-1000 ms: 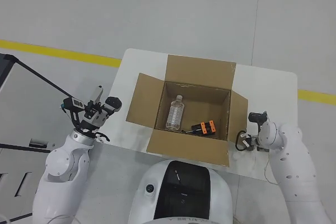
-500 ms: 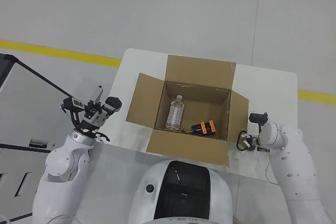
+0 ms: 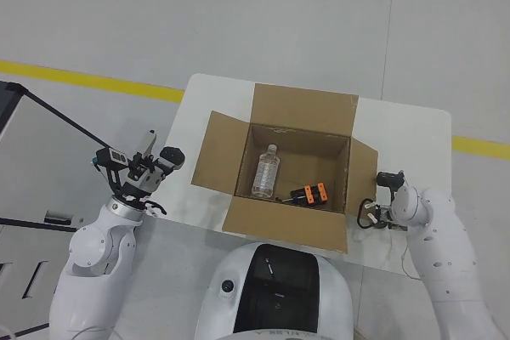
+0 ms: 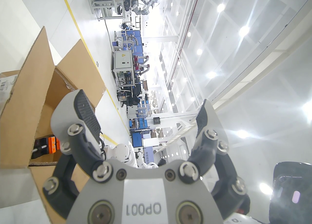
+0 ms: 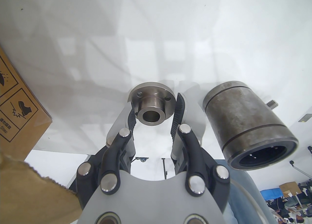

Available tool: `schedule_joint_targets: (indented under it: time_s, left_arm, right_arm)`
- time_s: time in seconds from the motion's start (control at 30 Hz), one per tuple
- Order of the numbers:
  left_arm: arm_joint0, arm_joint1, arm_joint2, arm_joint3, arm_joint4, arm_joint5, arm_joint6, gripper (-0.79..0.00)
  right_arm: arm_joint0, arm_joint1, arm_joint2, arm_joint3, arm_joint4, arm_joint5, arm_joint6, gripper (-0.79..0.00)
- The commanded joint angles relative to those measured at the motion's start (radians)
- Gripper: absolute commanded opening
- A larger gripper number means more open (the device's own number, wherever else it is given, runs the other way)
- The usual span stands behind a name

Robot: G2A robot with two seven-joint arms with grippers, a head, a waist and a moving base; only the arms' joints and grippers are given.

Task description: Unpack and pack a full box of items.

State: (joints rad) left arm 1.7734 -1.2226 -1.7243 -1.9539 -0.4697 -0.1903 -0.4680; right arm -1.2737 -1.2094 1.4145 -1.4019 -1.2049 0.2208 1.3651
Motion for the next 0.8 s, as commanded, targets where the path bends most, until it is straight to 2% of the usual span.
schedule_joint_targets:
  time_s: [0.0, 0.4, 0.77]
  left_arm:
    - [0.000, 0.000, 0.000, 0.000, 0.000, 0.000, 0.000, 0.000]
    - [0.000, 0.000, 0.000, 0.000, 0.000, 0.000, 0.000, 0.000]
    - [0.000, 0.000, 0.000, 0.000, 0.000, 0.000, 0.000, 0.000]
  right_arm:
    - [0.000, 0.000, -0.002, 0.001, 0.001, 0.003, -0.002, -0.785]
    - [-0.013, 0.004, 0.000, -0.024, -0.005, -0.009, 0.012, -0.785]
    - [-0.124, 0.018, 0.059, -0.185, -0.001, -0.025, 0.061, -0.785]
